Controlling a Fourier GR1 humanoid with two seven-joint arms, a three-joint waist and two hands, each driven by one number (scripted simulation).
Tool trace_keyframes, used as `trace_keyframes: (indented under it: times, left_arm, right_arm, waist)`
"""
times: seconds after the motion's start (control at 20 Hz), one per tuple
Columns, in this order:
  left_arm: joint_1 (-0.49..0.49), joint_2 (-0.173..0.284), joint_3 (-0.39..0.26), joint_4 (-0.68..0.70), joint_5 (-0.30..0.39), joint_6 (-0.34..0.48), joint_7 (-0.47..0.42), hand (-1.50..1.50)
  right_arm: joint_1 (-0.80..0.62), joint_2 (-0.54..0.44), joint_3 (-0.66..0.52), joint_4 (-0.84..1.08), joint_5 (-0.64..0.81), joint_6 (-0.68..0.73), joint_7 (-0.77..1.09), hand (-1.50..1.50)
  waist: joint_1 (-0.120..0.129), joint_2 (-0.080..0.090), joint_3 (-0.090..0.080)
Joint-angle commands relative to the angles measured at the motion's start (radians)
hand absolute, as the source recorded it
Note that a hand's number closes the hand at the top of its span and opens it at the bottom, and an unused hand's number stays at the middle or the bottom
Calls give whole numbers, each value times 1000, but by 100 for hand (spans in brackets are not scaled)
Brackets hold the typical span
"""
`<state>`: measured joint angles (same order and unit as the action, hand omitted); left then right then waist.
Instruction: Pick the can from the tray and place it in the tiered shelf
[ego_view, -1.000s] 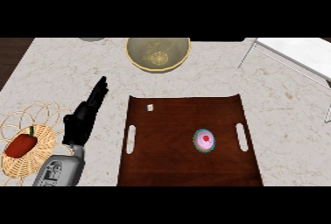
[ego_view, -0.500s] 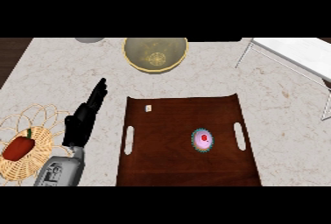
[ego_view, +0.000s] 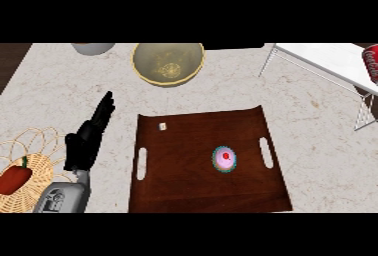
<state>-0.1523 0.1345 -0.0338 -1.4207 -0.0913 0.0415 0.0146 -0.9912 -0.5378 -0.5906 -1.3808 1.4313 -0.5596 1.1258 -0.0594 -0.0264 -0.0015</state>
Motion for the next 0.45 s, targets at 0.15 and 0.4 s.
trace_keyframes:
  times: [0.15, 0.4]
  left_arm:
    - [55, 4, 4, -22, 10, -8, -5, 0]
    - [63, -5, 4, -46, -1, 15, -10, 0]
  right_arm:
    - [193, 51, -32, -375, -58, 351, 70, -150]
    - [325, 121, -94, -650, -174, 512, 71, -150]
  waist:
    - [-28, -12, 0]
    - [-38, -13, 0]
